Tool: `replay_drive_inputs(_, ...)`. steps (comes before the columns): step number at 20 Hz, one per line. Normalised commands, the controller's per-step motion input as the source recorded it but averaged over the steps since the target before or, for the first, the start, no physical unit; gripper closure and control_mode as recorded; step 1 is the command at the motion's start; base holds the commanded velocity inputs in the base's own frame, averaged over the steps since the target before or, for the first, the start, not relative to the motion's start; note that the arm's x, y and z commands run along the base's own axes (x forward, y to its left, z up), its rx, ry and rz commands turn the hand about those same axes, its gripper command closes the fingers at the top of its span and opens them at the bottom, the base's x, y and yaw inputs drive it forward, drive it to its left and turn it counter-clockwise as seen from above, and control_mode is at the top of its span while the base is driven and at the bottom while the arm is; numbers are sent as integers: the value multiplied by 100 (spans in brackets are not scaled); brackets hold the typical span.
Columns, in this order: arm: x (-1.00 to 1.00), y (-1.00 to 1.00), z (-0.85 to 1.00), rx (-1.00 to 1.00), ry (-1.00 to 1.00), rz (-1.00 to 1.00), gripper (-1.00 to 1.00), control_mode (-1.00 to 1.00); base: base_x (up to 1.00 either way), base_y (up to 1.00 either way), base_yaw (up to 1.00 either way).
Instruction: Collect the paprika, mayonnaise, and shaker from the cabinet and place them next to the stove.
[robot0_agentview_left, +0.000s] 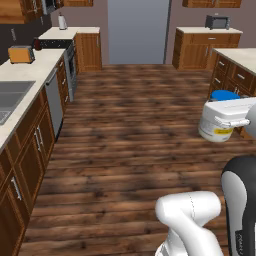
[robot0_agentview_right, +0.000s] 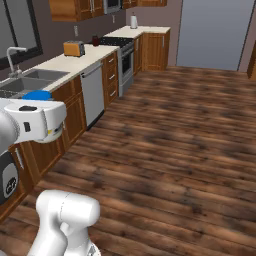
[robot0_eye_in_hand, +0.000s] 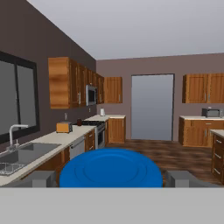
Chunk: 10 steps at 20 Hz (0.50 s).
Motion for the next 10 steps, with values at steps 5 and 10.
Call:
replay_drive_inputs(5,0,0,0,0,0,0,100,100,100,-5,-9)
replay_drive_inputs(10,0,0,0,0,0,0,100,100,100,-4,-1)
